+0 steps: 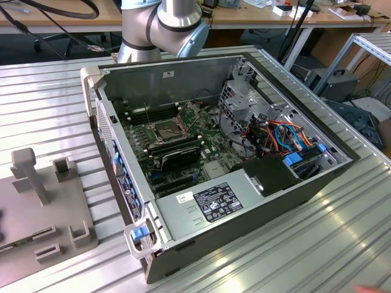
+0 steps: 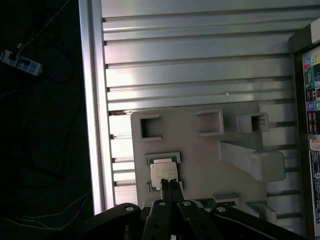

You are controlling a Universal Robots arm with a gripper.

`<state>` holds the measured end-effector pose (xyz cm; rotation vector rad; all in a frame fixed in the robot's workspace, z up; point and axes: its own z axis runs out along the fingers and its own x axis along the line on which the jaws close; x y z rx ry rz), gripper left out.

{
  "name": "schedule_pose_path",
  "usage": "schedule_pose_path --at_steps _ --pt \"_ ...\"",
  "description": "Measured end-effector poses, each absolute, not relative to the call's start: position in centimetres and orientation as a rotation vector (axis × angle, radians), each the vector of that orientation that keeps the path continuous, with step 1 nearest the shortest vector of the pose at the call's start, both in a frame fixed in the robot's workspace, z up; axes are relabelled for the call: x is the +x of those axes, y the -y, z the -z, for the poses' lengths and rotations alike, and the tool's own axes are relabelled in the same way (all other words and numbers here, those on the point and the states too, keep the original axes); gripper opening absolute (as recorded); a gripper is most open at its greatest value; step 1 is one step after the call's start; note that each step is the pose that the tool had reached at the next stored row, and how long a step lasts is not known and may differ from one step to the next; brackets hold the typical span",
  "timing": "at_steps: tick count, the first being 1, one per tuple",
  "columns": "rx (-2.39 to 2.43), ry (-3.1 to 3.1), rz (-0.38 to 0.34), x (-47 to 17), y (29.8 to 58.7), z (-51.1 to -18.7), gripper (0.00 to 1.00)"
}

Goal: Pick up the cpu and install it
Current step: 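Pick up the cpu and move it towards the insertion slot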

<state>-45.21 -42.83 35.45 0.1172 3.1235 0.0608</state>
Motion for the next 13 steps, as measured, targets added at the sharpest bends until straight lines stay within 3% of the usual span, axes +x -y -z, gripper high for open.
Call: schedule_pose_path --at_steps 8,9,11,13 --pt "0.117 -3.123 -0.058 -45.21 42.83 -35.45 0.11" --pt "0.117 -3.123 -0.058 -45.21 42.83 -35.45 0.24" --pt "0.117 -3.123 -0.057 -45.21 42.83 -35.45 0.36" --pt "0.117 -3.123 -0.056 -45.21 42.83 -35.45 0.42"
